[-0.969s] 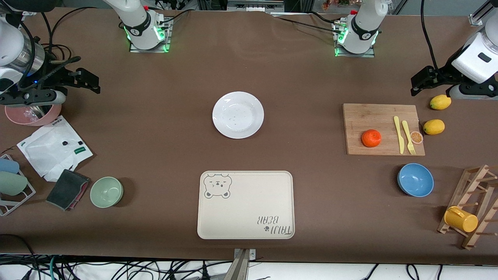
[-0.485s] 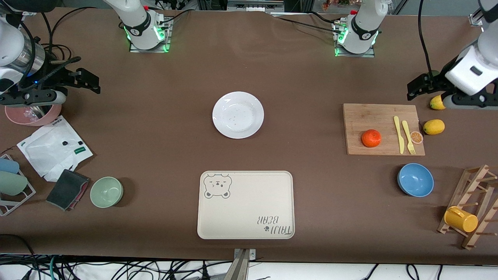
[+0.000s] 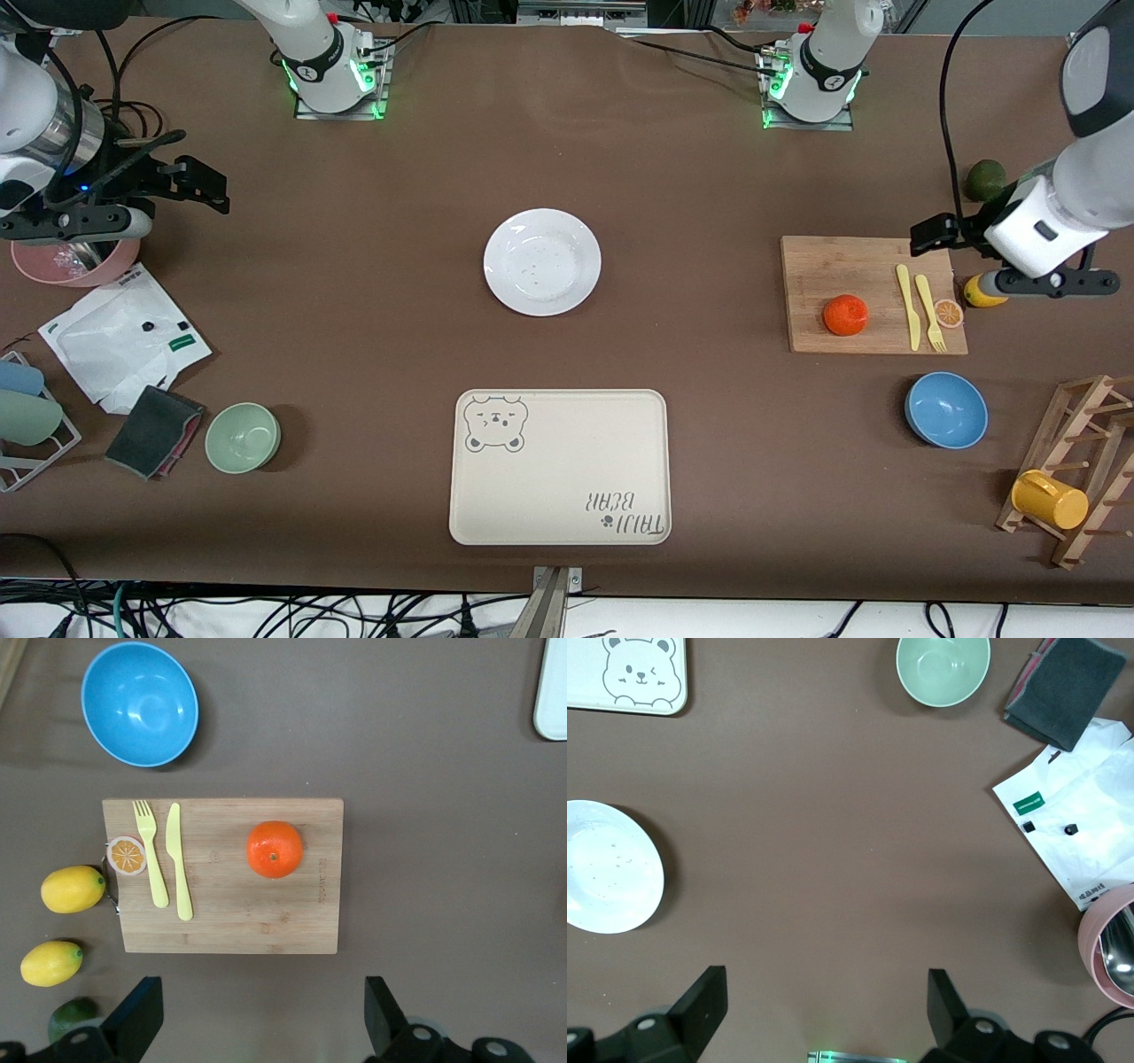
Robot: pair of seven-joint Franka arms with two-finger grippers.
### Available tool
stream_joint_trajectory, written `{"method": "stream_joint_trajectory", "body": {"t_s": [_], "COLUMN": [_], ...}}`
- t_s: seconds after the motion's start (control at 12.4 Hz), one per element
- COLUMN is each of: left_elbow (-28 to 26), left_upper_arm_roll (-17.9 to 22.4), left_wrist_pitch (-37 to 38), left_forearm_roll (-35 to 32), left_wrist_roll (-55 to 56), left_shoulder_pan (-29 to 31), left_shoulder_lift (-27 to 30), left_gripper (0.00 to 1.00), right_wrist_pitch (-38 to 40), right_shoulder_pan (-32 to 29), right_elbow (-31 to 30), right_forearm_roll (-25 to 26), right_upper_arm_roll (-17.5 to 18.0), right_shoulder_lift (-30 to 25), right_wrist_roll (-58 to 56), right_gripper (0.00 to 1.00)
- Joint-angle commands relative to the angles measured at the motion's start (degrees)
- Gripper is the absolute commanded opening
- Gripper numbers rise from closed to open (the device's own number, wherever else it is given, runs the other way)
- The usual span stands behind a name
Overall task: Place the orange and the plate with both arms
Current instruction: 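Reach the left gripper down to the orange on the cutting board and grasp it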
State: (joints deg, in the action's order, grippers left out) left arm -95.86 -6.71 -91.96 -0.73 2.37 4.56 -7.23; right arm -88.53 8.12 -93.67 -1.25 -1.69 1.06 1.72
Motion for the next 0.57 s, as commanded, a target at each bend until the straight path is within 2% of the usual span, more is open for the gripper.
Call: {"method": "stream_joint_trajectory", "body": {"t_s": [0.0,0.24,0.48], "left_elbow": [0.0,-2.7,-11.8], "left_upper_arm_roll": [-0.1,-0.2,-0.2], "left_wrist_pitch": [-2.9,-8.1,-19.8], "left_forearm_roll": [-0.7,-1.5,-1.6], "left_wrist_roll": [-0.3,-0.4,-0.5], "left_shoulder_pan": [0.2,0.1,0.2], "left_shoulder_lift": [-3.8,-6.2,-6.1], "left_gripper": [1.0,1.0,1.0], "right_wrist_pitch": [-0.1,-0.9,-0.5], "right_shoulder_pan": [0.1,0.1,0.1], "right_elbow": [-0.7,-1.5,-1.5], "right_forearm_roll": [-0.1,-0.2,-0.2], "right_upper_arm_roll": [0.0,0.0,0.0], "right_shoulder_lift": [-0.2,-0.4,-0.5], "right_wrist_roll": [-0.2,-0.1,-0.2], "right_gripper": [1.0,1.0,1.0]}}
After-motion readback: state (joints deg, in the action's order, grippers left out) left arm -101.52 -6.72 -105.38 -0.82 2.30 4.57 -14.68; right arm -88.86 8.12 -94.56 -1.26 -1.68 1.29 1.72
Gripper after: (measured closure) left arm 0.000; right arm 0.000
